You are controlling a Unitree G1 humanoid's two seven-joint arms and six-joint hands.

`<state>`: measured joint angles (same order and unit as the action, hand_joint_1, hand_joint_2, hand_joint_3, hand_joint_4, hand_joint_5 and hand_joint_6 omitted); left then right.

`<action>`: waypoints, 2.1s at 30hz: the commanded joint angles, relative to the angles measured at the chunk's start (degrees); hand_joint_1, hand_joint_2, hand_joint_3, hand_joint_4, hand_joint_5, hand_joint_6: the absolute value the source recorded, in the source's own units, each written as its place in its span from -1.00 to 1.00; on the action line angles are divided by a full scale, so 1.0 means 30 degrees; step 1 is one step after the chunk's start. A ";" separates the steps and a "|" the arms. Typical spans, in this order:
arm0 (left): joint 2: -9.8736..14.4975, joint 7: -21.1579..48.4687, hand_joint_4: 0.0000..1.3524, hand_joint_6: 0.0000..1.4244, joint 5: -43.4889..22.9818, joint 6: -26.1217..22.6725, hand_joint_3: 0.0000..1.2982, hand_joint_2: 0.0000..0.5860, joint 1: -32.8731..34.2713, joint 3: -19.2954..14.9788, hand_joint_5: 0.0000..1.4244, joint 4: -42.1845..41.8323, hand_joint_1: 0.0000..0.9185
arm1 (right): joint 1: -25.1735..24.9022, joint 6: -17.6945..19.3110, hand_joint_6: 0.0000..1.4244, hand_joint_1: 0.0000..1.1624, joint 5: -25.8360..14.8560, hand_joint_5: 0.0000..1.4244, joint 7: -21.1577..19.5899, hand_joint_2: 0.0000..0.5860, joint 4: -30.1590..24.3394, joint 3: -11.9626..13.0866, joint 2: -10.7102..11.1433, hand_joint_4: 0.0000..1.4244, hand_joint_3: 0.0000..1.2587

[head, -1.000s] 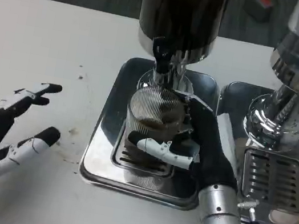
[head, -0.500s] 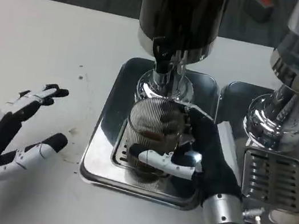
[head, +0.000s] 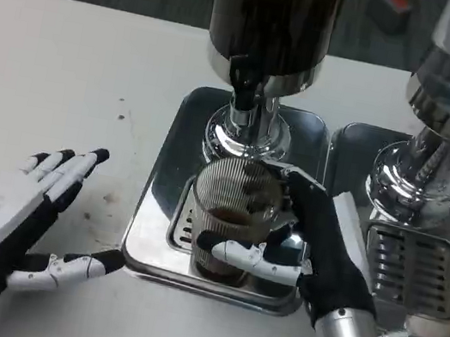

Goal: Grasp the cup under the faucet to collect the drink, then remove the cup.

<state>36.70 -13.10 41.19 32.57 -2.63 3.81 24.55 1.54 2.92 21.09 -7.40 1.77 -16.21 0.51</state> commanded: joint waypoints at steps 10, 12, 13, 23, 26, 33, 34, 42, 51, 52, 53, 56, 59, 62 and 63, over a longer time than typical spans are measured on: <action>0.1032 -0.1378 -1.00 -1.00 0.0554 -0.0674 -1.00 -0.64 -0.2027 0.0113 -1.00 -0.1695 -1.00 | 0.1363 -0.0166 0.33 0.83 -0.0175 0.09 0.1214 -0.38 -0.3293 -0.0298 0.0469 -0.12 -0.14; 0.1027 -0.1491 -1.00 -1.00 0.0561 -0.0789 -1.00 -0.63 -0.2488 0.0074 -1.00 -0.1951 -1.00 | 0.1586 -0.0279 0.33 0.83 -0.0194 0.09 0.1489 -0.38 -0.3790 -0.0287 0.0597 -0.12 -0.14; 0.1036 -0.1524 -1.00 -1.00 0.0549 -0.0795 -1.00 -0.63 -0.2684 0.0060 -1.00 -0.2038 -1.00 | 0.1752 -0.0321 0.33 0.83 -0.0171 0.09 0.1655 -0.38 -0.4102 -0.0297 0.0718 -0.12 -0.14; 0.1065 -0.2208 -1.00 -1.00 0.0630 -0.0663 -1.00 -0.63 -0.4525 -0.0378 -1.00 -0.3602 -1.00 | 0.3183 -0.0283 0.36 0.83 -0.0004 0.11 0.2750 -0.39 -0.6171 -0.0801 0.1335 -0.11 -0.12; 0.1033 -0.2403 -1.00 -1.00 0.0613 -0.0688 -1.00 -0.63 -0.5044 -0.0476 -1.00 -0.3984 -1.00 | 0.3483 -0.0405 0.36 0.83 0.0077 0.11 0.2884 -0.39 -0.6615 -0.1045 0.1424 -0.11 -0.12; 0.1187 -0.2563 -1.00 -1.00 0.0691 -0.0702 -1.00 -0.63 -0.5947 -0.0653 -1.00 -0.4663 -1.00 | 0.4078 -0.0489 0.36 0.83 0.0184 0.11 0.2844 -0.39 -0.7329 -0.1313 0.1410 -0.10 -0.12; 0.1234 -0.2581 -1.00 -1.00 0.0676 -0.0698 -1.00 -0.63 -0.5970 -0.0691 -1.00 -0.4645 -1.00 | 0.4089 -0.0476 0.36 0.83 0.0230 0.11 0.2837 -0.39 -0.7360 -0.1336 0.1423 -0.10 -0.12; 0.0971 -0.2574 -1.00 -1.00 0.0669 -0.0845 -1.00 -0.63 -0.6106 -0.0613 -1.00 -0.4647 -1.00 | 0.4064 -0.0313 0.36 0.83 -0.0026 0.11 0.2901 -0.39 -0.7060 -0.1257 0.1356 -0.10 -0.12; 0.0898 -0.2576 -1.00 -1.00 0.0661 -0.1125 -1.00 -0.63 -0.5955 -0.0591 -1.00 -0.4606 -1.00 | 0.4281 -0.0347 0.36 0.83 0.0128 0.11 0.2971 -0.39 -0.7359 -0.1306 0.1494 -0.10 -0.12; 0.0859 -0.2563 -1.00 -1.00 0.0662 -0.1188 -1.00 -0.63 -0.5980 -0.0587 -1.00 -0.4628 -1.00 | 0.4294 -0.0348 0.36 0.83 0.0125 0.11 0.2975 -0.39 -0.7368 -0.1316 0.1487 -0.10 -0.12; 0.0820 -0.2554 -1.00 -1.00 0.0651 -0.1239 -1.00 -0.62 -0.5992 -0.0579 -1.00 -0.4624 -1.00 | 0.4297 -0.0349 0.36 0.83 0.0127 0.11 0.2971 -0.39 -0.7362 -0.1322 0.1477 -0.10 -0.12; 0.0771 -0.2537 -1.00 -1.00 0.0598 -0.1336 -1.00 -0.62 -0.6002 -0.0571 -1.00 -0.4603 -1.00 | 0.4301 -0.0376 0.36 0.83 0.0179 0.11 0.2909 -0.39 -0.7356 -0.1333 0.1414 -0.10 -0.12; 0.0747 -0.2532 -1.00 -1.00 0.0548 -0.1384 -1.00 -0.62 -0.5964 -0.0576 -1.00 -0.4575 -1.00 | 0.4350 -0.0449 0.36 0.83 0.0165 0.11 0.2836 -0.39 -0.7356 -0.1313 0.1328 -0.10 -0.12; 0.0669 -0.2488 -1.00 -1.00 0.0483 -0.1499 -1.00 -0.62 -0.5874 -0.0548 -1.00 -0.4491 -1.00 | 0.4387 -0.0456 0.36 0.82 0.0213 0.11 0.2770 -0.38 -0.7410 -0.1294 0.1288 -0.10 -0.12; 0.0597 -0.2469 -1.00 -1.00 0.0472 -0.1555 -1.00 -0.62 -0.5809 -0.0507 -1.00 -0.4461 -1.00 | 0.4393 -0.0471 0.36 0.82 0.0211 0.11 0.2760 -0.38 -0.7425 -0.1285 0.1269 -0.10 -0.12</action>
<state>39.21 -19.93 43.03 28.62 -20.25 2.24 10.85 14.70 0.87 22.11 1.63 -18.46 -20.04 5.05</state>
